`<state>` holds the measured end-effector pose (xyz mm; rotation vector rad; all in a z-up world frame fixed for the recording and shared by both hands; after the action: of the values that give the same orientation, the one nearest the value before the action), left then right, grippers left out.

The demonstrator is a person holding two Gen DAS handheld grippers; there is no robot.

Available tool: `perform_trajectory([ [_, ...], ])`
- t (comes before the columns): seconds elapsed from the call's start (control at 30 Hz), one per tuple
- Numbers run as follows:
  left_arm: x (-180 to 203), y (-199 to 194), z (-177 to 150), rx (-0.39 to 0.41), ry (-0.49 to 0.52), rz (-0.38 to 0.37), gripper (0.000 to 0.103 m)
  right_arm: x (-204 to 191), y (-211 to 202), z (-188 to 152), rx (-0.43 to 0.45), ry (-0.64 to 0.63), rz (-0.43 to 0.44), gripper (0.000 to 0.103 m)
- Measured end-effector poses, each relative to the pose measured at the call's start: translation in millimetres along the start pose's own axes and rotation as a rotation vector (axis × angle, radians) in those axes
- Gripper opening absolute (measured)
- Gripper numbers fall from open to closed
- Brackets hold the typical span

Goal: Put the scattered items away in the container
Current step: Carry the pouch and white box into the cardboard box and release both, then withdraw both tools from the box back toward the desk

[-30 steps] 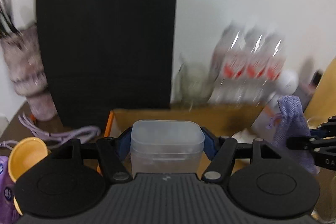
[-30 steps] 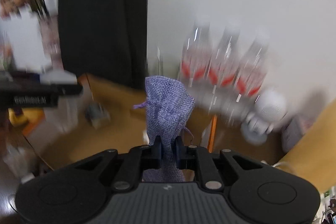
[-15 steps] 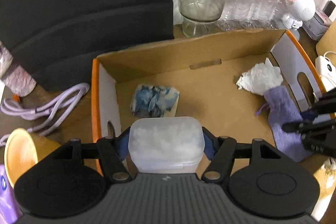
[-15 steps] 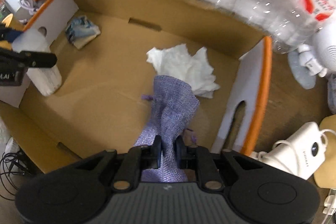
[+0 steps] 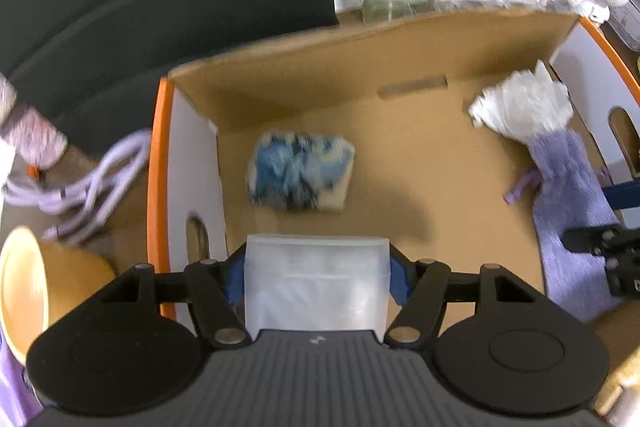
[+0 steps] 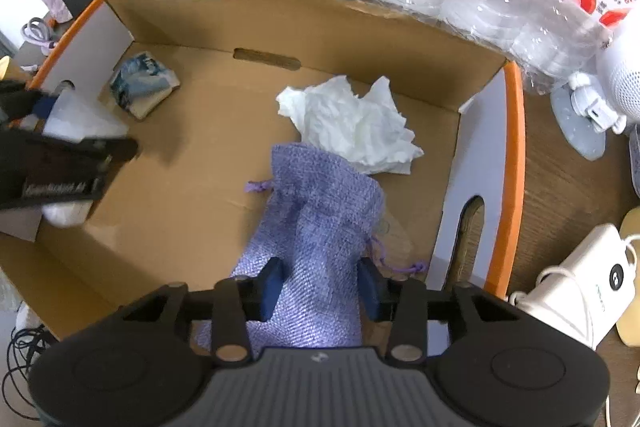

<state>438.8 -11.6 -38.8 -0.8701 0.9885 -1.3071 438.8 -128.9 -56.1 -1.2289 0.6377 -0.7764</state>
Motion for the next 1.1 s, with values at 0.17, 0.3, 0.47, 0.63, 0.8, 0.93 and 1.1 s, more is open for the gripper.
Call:
perform_trajectory([
  [0.17,1,-13,-22,-0.076,-0.035,-0.022,0.070,-12,-6,-16,-0.039,0.018,0.037,0.058],
  [0.3,0,-28,-34,-0.089,-0.054,-0.019,0.078,-25,-14,-30,-0.069,0.033,0.010,0.094],
  [0.47,-1,-36,-48,-0.077,-0.048,-0.021,0.081,-16,-31,-45,-0.034,0.153,0.026,0.094],
  [0.63,2,-73,-38,-0.006,-0.075,-0.029,0.086,-7,-60,-49,0.025,0.232,0.047,0.094],
  [0.8,-4,-121,-23,0.069,-0.170,-0.042,0.096,-10,-116,-42,0.128,0.261,0.013,0.094],
  [0.93,-5,-165,-20,0.280,-0.186,-0.077,0.103,-18,-174,-35,0.288,0.186,-0.045,0.099],
  [1.1,-12,-191,-42,0.502,-0.247,-0.085,0.103,-28,-189,-46,0.460,0.115,-0.201,0.103],
])
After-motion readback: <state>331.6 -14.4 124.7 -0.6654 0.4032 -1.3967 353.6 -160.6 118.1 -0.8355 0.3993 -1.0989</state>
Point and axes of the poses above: each gripper's, at about its wrist camera, not at the fingertips, and y roughly the way its jaws point, x to its right, z to its top, the point moved 8 cm from there along y, roughly the way its jaws point, and after that the axes turned 8 degrees about -y, right-handed, at the moved point
